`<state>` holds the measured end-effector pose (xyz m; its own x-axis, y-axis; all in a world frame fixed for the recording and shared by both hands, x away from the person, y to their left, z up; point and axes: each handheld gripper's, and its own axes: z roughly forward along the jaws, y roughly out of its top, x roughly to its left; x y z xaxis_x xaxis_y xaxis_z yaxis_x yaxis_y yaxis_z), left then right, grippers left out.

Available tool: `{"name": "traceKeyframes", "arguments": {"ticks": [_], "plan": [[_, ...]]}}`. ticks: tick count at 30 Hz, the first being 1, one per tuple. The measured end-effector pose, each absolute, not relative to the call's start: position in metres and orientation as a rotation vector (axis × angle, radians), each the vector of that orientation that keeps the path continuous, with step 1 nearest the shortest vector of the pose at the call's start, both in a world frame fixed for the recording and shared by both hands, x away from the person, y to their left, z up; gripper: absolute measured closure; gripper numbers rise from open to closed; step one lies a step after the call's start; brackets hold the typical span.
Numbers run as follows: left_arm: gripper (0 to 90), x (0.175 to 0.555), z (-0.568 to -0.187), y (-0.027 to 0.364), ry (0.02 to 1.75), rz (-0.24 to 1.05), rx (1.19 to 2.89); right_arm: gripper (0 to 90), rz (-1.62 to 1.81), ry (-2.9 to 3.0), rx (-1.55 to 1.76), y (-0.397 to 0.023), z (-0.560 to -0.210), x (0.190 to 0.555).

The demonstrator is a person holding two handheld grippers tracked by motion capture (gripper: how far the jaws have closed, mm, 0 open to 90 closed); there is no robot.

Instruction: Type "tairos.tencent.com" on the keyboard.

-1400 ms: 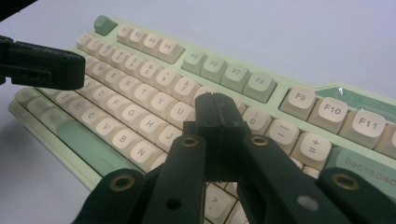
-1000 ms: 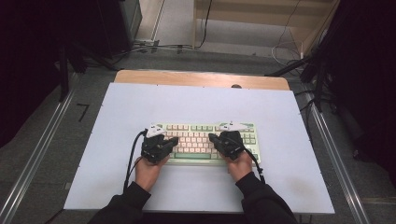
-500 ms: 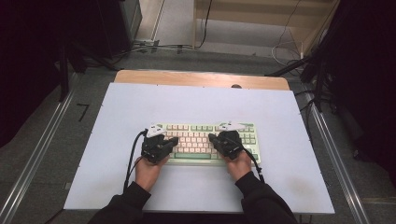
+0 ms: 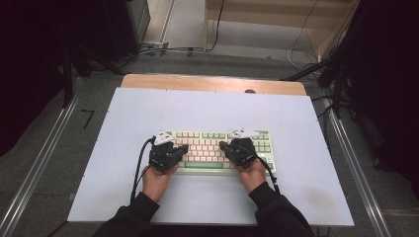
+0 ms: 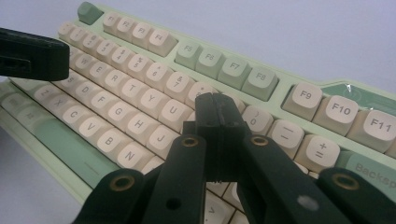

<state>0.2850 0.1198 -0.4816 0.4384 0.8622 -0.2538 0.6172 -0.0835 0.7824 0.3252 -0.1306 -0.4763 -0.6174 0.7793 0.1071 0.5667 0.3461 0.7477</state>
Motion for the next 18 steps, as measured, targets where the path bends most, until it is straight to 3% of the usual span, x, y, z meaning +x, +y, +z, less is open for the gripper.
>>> {"name": "traceKeyframes", "arguments": {"ticks": [18], "plan": [[90.0,0.285,-0.480,0.123,1.275,0.349,1.779,87.8,1.176,2.395,1.157,-0.126,-0.476,0.309]]}}
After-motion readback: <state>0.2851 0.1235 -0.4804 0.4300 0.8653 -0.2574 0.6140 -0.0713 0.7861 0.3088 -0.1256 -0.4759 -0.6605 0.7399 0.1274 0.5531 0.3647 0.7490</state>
